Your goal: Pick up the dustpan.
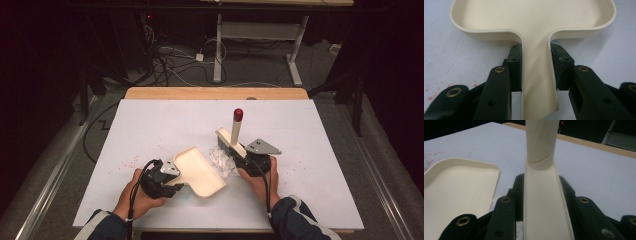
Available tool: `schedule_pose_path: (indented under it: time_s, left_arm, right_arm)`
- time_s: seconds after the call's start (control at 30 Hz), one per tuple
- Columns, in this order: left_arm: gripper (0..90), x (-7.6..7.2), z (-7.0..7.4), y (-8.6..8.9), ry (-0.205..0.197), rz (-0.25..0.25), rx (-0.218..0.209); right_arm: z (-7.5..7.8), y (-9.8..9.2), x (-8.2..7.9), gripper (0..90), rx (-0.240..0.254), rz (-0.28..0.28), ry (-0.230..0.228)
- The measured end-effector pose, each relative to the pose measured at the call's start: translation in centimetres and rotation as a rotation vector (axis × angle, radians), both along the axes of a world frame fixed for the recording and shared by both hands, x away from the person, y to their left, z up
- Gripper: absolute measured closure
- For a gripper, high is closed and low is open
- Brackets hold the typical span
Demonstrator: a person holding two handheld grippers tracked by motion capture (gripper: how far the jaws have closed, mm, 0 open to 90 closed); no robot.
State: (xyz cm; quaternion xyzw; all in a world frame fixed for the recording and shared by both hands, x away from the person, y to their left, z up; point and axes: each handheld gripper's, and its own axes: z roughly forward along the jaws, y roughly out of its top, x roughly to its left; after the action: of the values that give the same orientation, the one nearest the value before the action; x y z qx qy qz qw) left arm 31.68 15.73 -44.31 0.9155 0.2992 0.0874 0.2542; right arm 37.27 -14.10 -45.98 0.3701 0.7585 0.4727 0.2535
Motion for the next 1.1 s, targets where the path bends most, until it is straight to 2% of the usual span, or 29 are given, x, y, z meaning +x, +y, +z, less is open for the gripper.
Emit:
schedule_pose_path:
  time_s: [0.17,0.33,0.67,0.73,0.83,0.93,0.97,1.1]
  left_arm:
    - [63.6,0.1,0.1,-0.1,0.000,-0.002,-0.002]
    - [63.6,0.6,-0.2,-0.4,0.009,-0.008,-0.007]
    - [63.6,0.6,-0.3,-1.2,0.004,-0.010,-0.008]
    - [63.6,0.6,-0.4,-1.3,0.004,-0.011,-0.008]
    - [63.6,0.6,-0.3,-1.3,0.004,-0.008,-0.012]
    - [63.5,0.5,-0.3,-1.3,0.007,-0.004,-0.017]
    - [63.6,0.5,-0.3,-1.2,0.009,-0.003,-0.018]
    - [63.5,0.5,-0.3,-1.3,0.009,-0.001,-0.017]
  right_arm:
    - [-0.2,1.3,-0.5,67.7,-0.022,0.030,-0.002]
    - [-0.3,1.7,-0.6,67.6,-0.009,0.037,0.013]
    - [-0.3,2.5,-1.2,67.6,0.012,0.062,0.023]
    - [-0.3,2.9,-1.4,67.6,0.013,0.081,0.017]
    - [-0.3,3.7,-2.0,67.6,-0.015,0.112,0.002]
    - [-0.2,4.5,-2.4,67.6,-0.018,0.121,0.011]
    - [0.0,4.8,-2.6,67.6,-0.022,0.129,-0.002]
    - [0.3,5.9,-3.2,67.7,-0.004,0.172,-0.009]
